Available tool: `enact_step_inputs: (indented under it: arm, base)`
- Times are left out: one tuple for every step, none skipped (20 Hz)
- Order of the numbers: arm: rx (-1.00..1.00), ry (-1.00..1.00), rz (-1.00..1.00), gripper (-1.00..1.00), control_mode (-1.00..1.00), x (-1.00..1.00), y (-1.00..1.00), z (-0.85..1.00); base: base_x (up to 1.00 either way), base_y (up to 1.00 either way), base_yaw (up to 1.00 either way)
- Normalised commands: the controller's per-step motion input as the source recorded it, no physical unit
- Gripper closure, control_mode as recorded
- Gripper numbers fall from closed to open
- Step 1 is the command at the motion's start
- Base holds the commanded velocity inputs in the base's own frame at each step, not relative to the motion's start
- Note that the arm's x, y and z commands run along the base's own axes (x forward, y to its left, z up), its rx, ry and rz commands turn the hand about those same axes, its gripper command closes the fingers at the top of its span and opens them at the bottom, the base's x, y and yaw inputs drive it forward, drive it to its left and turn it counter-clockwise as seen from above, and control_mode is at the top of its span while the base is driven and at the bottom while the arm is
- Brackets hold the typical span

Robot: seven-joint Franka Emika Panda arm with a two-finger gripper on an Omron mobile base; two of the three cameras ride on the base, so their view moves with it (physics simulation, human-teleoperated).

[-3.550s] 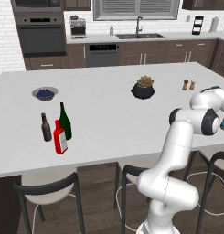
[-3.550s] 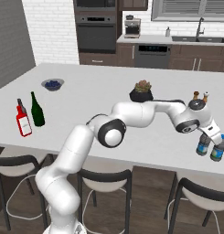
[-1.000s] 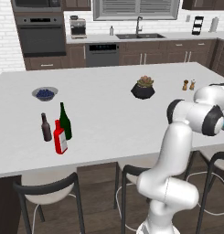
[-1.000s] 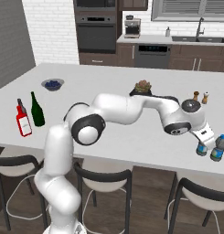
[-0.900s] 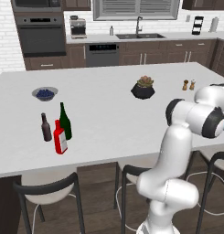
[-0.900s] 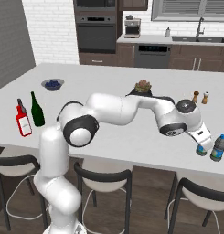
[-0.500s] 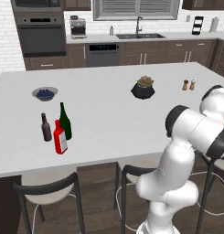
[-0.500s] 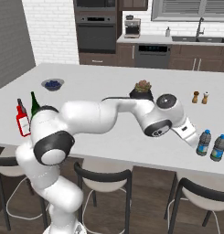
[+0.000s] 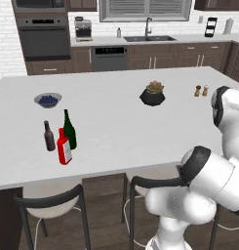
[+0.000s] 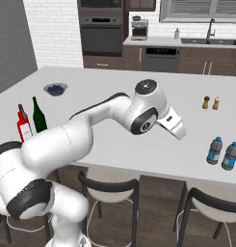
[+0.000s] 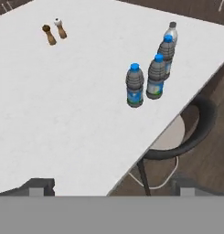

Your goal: Move the plastic bottles in the middle to the plastics group, and the glass bottles in the middle to the glass group.

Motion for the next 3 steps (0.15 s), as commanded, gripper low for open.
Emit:
enact_step_inputs:
  arm:
    - [-0.02,0.1,0.3,-1.0,-1.0,-0.62,1.0,0.61]
    - [-0.02,0.09,0.3,-1.0,-1.0,-0.67,1.0,0.59]
    - [-0.02,0.04,0.29,-1.0,-1.0,-0.73,1.0,0.53]
  base:
    - [0.0,0.0,0.0]
    - [0.0,0.0,0.0]
    - [0.0,0.0,0.0]
